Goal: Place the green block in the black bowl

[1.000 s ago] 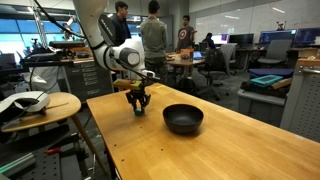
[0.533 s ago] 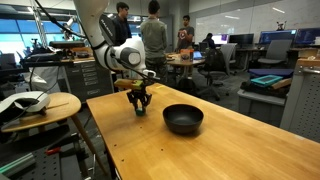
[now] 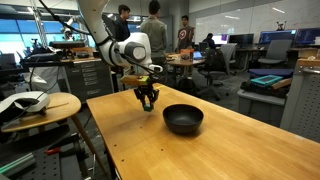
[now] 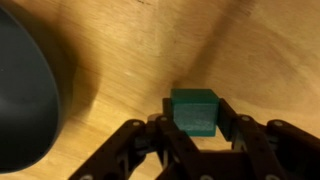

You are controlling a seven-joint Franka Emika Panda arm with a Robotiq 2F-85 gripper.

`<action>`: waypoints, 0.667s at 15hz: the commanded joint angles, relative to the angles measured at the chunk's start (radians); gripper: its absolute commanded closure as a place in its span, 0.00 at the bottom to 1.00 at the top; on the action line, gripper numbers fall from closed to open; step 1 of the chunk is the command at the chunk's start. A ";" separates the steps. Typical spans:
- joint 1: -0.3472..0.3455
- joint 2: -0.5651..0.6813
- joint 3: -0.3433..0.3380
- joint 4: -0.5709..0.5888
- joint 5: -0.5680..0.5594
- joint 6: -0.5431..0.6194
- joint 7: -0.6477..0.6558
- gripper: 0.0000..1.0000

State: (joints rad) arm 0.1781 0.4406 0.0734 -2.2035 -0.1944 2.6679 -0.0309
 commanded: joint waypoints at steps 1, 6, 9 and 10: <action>-0.020 -0.064 -0.025 -0.015 -0.001 0.016 0.012 0.79; -0.044 -0.129 -0.075 -0.019 -0.011 0.024 0.048 0.79; -0.054 -0.147 -0.119 -0.010 -0.029 0.031 0.090 0.79; -0.057 -0.147 -0.132 -0.006 -0.032 0.034 0.103 0.79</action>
State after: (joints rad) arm 0.1334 0.3223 -0.0293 -2.2041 -0.1944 2.6799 0.0172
